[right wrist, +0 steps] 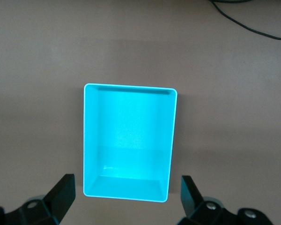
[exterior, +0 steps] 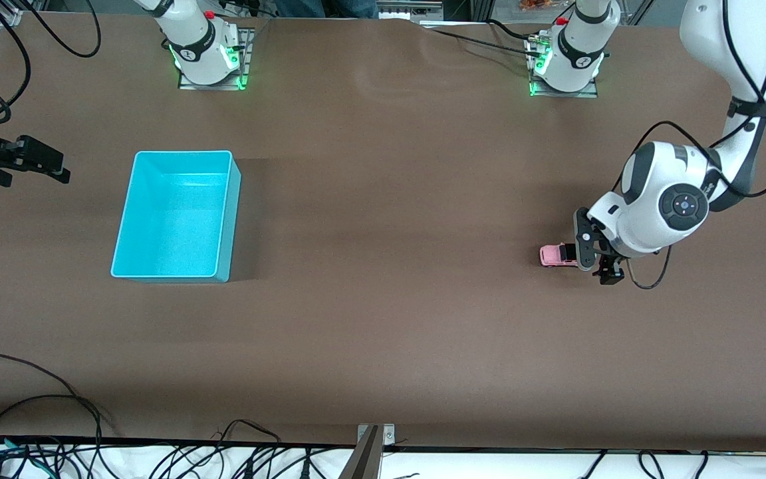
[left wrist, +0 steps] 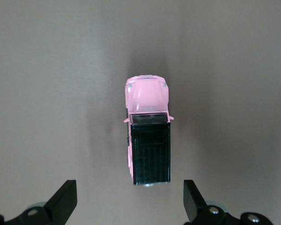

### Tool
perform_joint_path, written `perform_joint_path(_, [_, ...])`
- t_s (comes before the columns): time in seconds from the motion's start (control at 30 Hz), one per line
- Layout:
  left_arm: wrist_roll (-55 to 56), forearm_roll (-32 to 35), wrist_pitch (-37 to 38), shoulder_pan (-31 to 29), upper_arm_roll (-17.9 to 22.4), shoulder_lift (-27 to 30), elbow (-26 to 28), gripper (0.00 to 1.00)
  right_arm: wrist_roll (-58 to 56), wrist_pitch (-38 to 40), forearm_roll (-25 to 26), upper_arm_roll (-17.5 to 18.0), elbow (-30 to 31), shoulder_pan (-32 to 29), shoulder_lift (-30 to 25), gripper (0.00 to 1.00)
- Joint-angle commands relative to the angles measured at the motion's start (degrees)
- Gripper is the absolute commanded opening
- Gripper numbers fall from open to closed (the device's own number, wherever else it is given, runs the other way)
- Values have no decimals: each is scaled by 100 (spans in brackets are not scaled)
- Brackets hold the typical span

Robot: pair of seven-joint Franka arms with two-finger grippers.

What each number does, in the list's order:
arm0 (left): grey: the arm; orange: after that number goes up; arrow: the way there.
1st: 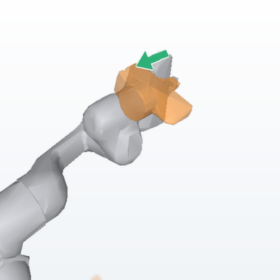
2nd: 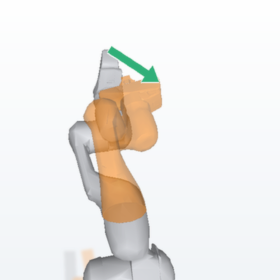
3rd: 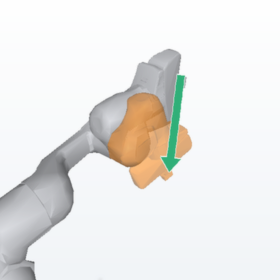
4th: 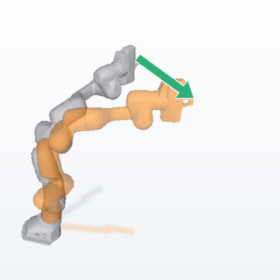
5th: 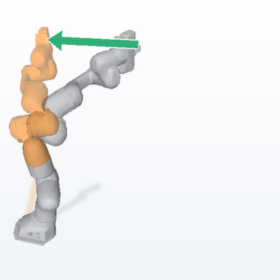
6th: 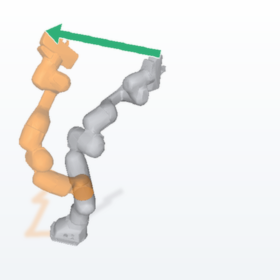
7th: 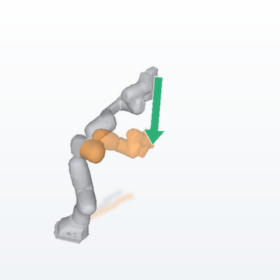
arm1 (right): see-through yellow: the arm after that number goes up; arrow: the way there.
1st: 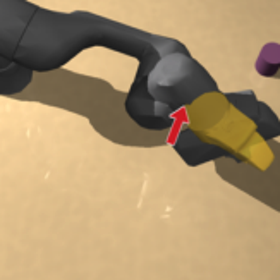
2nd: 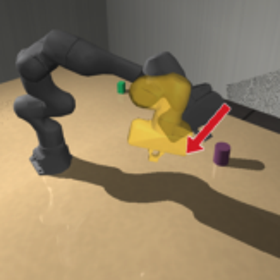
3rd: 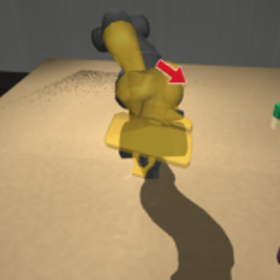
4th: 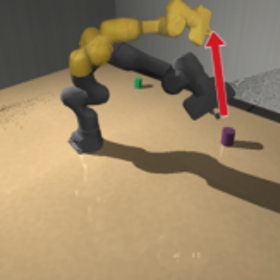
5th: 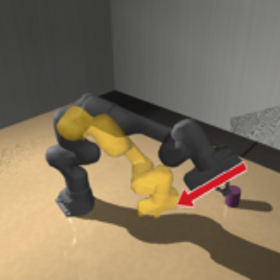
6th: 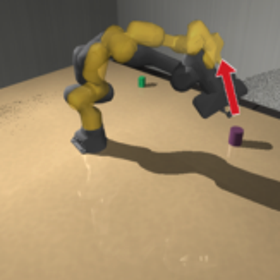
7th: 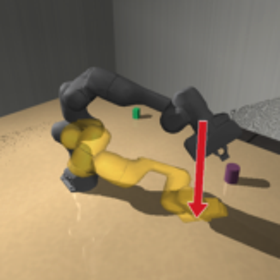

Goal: Wind and store pink jeep toy

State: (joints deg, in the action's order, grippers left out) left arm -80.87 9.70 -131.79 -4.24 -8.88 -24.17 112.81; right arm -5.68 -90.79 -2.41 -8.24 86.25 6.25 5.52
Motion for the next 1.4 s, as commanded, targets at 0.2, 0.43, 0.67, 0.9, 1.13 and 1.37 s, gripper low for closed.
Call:
perform_joint_path(0.2, [-368,67,-910,2,-35,-229,364,100,-38,105,21,-2,-73,-9,-15,100])
perform_joint_path(0.43, [-376,58,-875,2,-53,-150,610,100,-38,105,21,-2,-73,-9,-15,100])
perform_joint_path(0.67, [-376,58,-937,2,-70,-159,637,94,-38,105,21,-2,-73,-9,-15,100])
perform_joint_path(0.9, [-385,58,-937,2,-132,-167,646,37,-38,105,21,-2,-73,-9,-15,100])
perform_joint_path(1.13, [-385,58,-937,2,-132,-194,655,17,-38,105,21,-2,-82,-9,-15,100])
perform_joint_path(1.37, [-385,58,-928,-7,-132,-220,655,16,-38,105,21,-2,-73,-9,-15,100])
